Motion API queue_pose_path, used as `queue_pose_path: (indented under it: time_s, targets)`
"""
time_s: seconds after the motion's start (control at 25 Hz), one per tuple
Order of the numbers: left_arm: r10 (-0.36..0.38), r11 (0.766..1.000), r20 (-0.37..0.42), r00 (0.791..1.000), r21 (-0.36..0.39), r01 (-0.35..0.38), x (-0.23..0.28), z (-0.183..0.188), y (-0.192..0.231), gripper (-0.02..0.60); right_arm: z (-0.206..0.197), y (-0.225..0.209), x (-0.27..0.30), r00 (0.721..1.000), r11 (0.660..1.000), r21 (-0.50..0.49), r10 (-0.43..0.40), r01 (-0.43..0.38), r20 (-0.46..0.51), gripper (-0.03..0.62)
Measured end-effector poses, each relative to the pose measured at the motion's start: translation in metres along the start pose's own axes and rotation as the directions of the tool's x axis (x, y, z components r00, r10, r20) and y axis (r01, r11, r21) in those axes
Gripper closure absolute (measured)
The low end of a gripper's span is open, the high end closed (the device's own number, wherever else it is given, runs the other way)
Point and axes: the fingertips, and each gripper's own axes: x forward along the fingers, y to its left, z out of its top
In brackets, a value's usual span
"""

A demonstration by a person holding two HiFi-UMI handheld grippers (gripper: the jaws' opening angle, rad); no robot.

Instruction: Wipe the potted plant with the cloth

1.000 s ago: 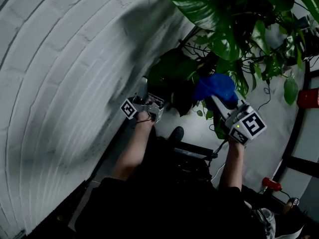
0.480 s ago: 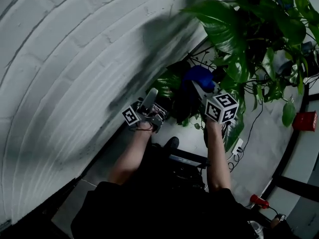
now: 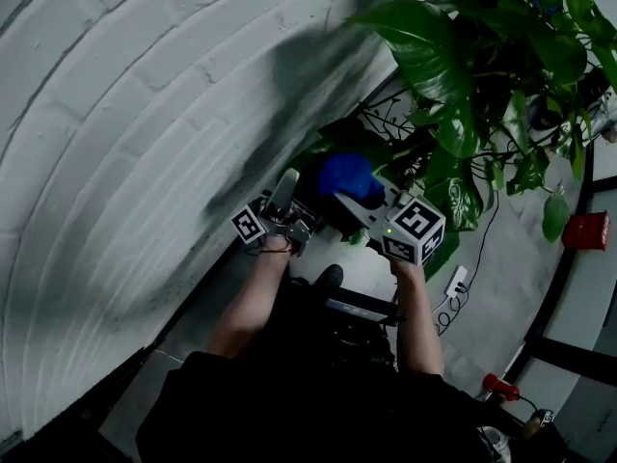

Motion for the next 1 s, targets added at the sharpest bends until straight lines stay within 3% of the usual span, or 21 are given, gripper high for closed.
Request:
queue_pose_path:
  time_s: [0.12, 0.2, 0.36, 0.44, 0.52, 0.68, 1.0]
  targets:
    - [0.005, 1.000, 0.021, 1.000, -0.002, -0.005, 0.000, 0.006, 0.001, 0.239, 0.024, 0.008, -0.035, 0.997, 0.999, -0.017, -0.041, 0.042, 0.061, 0.534]
    - [0.002, 1.000, 0.017, 1.000, 0.001, -0.002, 0.002, 0.006, 0.000, 0.239, 0.048, -0.004, -0.067, 0.979, 0.989, -0.020, -0.145, 0.149, 0.142, 0.536]
    - [0.011, 1.000, 0.006, 1.000, 0.005, -0.011, 0.005, 0.007, 0.000, 0.239, 0.078, -0.055, -0.120, 0.870, 0.900, 0.018, -0.427, 0.437, 0.248, 0.534]
    - [0.014, 1.000, 0.005, 1.000, 0.008, -0.014, 0.005, 0.007, -0.001, 0.239, 0.077, -0.077, -0.121, 0.847, 0.877, 0.051, -0.476, 0.478, 0.236, 0.534]
    - [0.008, 1.000, 0.001, 1.000, 0.010, -0.008, 0.006, 0.006, -0.004, 0.239, 0.068, -0.093, -0.102, 0.859, 0.882, 0.083, -0.471, 0.464, 0.202, 0.534]
    - [-0.028, 0.999, -0.020, 0.999, 0.020, 0.028, 0.011, 0.005, -0.013, 0.239, 0.045, -0.105, -0.043, 0.912, 0.913, 0.151, -0.396, 0.378, 0.110, 0.535]
    - [-0.061, 0.994, -0.112, 0.992, 0.080, 0.070, 0.016, -0.002, -0.030, 0.239, 0.035, -0.076, 0.032, 0.979, 0.943, 0.285, -0.194, 0.169, 0.059, 0.534]
